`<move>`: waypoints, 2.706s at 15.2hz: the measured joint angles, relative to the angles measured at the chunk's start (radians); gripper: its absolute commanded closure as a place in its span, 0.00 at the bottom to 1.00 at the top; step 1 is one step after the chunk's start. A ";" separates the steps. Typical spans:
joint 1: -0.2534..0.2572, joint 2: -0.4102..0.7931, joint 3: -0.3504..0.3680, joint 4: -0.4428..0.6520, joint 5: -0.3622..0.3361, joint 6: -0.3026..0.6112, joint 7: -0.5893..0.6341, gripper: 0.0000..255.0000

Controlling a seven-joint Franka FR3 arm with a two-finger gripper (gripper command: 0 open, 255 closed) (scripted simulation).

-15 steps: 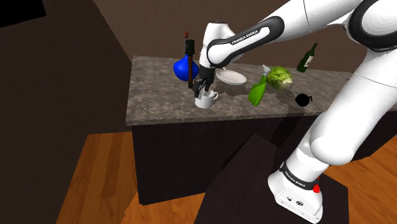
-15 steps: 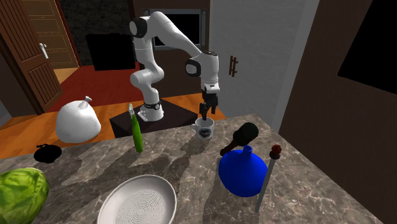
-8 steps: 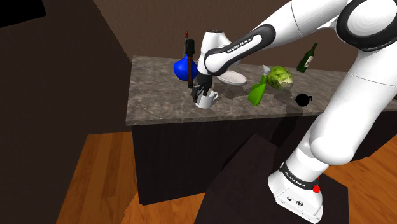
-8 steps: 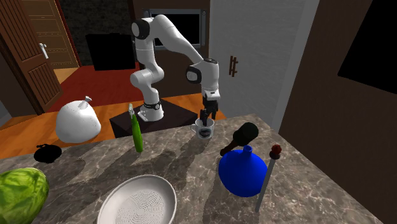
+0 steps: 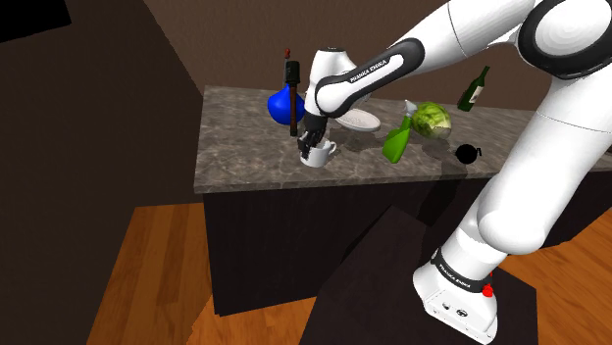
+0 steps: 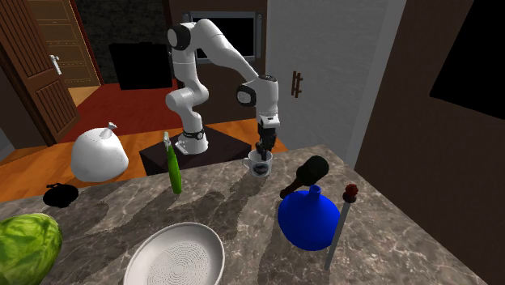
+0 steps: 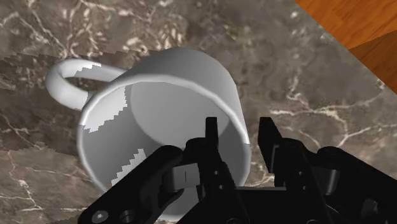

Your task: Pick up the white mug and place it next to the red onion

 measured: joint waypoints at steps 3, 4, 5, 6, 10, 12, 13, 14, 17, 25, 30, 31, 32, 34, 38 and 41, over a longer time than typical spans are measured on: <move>0.000 0.000 0.000 0.000 0.000 0.000 0.000 1.00; 0.000 0.000 0.000 0.000 0.000 0.000 0.000 1.00; 0.000 0.000 0.000 0.000 0.000 0.000 0.000 1.00; 0.000 0.000 0.000 0.000 0.000 0.000 0.000 1.00; -0.001 -0.009 -0.001 0.006 0.002 -0.016 -0.004 1.00; -0.001 -0.026 -0.001 0.013 0.003 -0.039 -0.007 1.00; -0.001 -0.036 0.000 0.019 0.005 -0.055 -0.008 1.00; 0.000 -0.040 0.000 0.027 0.005 -0.066 -0.008 1.00; 0.002 -0.065 0.002 0.039 0.007 -0.103 -0.007 1.00; 0.001 -0.107 0.002 0.101 0.014 -0.207 -0.017 1.00; 0.002 -0.134 0.002 0.142 0.017 -0.275 -0.022 1.00; 0.002 -0.141 0.003 0.148 0.017 -0.288 -0.023 1.00; 0.002 -0.142 0.002 0.162 0.018 -0.303 -0.024 1.00; 0.003 -0.149 0.003 0.181 0.019 -0.329 -0.025 1.00; 0.002 -0.160 0.003 0.216 0.020 -0.375 -0.029 1.00; -0.017 -0.210 -0.020 0.160 0.019 -0.368 -0.070 1.00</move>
